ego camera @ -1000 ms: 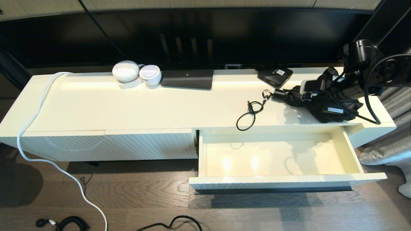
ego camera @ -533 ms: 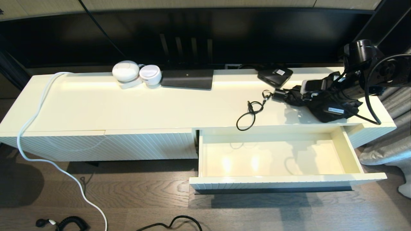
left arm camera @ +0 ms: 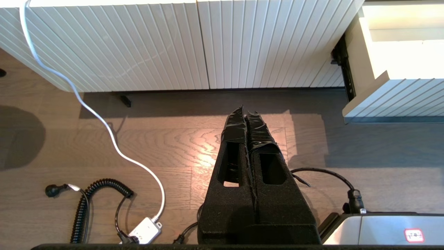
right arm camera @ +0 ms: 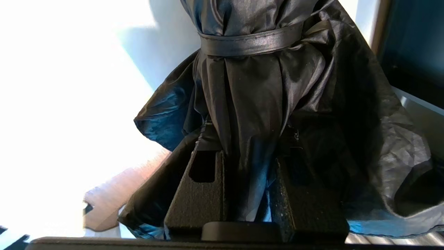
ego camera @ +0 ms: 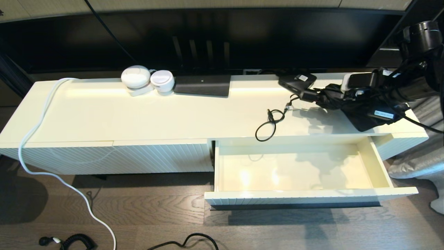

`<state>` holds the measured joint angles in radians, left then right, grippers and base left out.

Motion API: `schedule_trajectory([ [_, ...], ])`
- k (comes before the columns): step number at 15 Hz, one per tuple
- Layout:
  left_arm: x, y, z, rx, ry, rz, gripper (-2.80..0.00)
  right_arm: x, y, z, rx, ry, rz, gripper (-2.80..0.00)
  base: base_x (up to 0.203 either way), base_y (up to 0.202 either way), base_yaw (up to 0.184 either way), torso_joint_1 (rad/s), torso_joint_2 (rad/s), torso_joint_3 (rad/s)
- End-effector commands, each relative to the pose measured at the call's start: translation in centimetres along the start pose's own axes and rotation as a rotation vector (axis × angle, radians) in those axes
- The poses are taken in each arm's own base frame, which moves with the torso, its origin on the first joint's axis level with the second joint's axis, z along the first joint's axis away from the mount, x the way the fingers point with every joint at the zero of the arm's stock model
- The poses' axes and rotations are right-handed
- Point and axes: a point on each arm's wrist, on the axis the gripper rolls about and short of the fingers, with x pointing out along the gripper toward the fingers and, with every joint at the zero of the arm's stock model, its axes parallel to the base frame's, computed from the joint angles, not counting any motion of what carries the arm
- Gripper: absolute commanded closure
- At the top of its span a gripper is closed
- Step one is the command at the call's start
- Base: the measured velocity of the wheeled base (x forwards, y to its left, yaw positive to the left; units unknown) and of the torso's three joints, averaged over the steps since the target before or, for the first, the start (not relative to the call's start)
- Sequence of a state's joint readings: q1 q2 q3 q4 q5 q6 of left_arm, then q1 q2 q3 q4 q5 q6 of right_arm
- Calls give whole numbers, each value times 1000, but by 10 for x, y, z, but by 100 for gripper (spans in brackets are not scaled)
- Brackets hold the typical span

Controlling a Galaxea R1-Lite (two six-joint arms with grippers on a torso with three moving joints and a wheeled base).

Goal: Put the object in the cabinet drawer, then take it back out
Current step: Put the umbrella in the drawer

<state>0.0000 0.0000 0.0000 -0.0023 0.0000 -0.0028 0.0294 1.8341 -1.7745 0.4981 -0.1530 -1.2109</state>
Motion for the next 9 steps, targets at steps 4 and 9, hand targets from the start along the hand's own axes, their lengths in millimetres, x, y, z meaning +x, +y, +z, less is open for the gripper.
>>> schedule_trajectory([
  [4, 0, 0, 0, 0, -1, 0, 0, -86, 24, -16, 6, -65, 11, 0, 0, 0, 0, 0, 0, 0],
  [9, 0, 0, 0, 0, 0, 0, 0, -116, 82, -21, 34, -124, 148, 0, 0, 0, 0, 0, 0, 0],
])
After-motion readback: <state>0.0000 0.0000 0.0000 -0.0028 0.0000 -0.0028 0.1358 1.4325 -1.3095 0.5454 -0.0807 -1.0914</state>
